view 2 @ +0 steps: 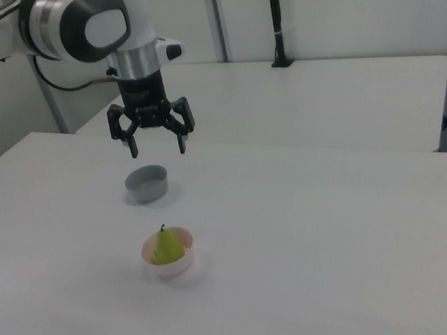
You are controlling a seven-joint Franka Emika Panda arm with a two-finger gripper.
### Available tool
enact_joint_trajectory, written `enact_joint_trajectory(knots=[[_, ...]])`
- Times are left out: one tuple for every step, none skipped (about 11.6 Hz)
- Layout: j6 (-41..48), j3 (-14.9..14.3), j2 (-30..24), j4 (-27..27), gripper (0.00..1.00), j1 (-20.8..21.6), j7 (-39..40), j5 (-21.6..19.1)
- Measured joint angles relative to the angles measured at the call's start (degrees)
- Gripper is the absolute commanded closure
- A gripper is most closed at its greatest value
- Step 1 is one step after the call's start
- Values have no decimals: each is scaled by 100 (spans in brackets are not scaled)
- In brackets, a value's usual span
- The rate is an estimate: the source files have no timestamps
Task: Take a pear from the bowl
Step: 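Move the open gripper down over the green pear in the pink bowl, then close the gripper around the green pear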
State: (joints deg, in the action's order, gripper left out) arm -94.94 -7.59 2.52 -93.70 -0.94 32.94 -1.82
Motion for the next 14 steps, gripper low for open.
enact_joint_trajectory(knots=[[-179, 24, 9, -207, 0, 14, 11, 1], [-519, 32, -2, -518, 0, 45, 11, 1], [-856, 48, -13, -874, 0, 65, 11, 1], [-1111, 59, -17, -1182, 0, 76, 11, 3], [-1330, 70, -20, -1442, 0, 82, 11, 3], [-1504, 88, -24, -1653, 0, 88, 14, 4], [-1643, 105, -28, -1850, 0, 100, 14, 4], [-1753, 120, -30, -2016, 0, 108, 15, 5], [-1900, 135, -30, -2192, 0, 117, 17, 6], [-2016, 149, -29, -2348, 0, 125, 18, 8], [-2148, 163, -24, -2491, 0, 134, 21, 8], [-2236, 168, -7, -2594, 0, 156, 26, 9], [-2303, 168, 27, -2650, 0, 185, 30, 11], [-2335, 170, 70, -2668, 2, 202, 32, 68]])
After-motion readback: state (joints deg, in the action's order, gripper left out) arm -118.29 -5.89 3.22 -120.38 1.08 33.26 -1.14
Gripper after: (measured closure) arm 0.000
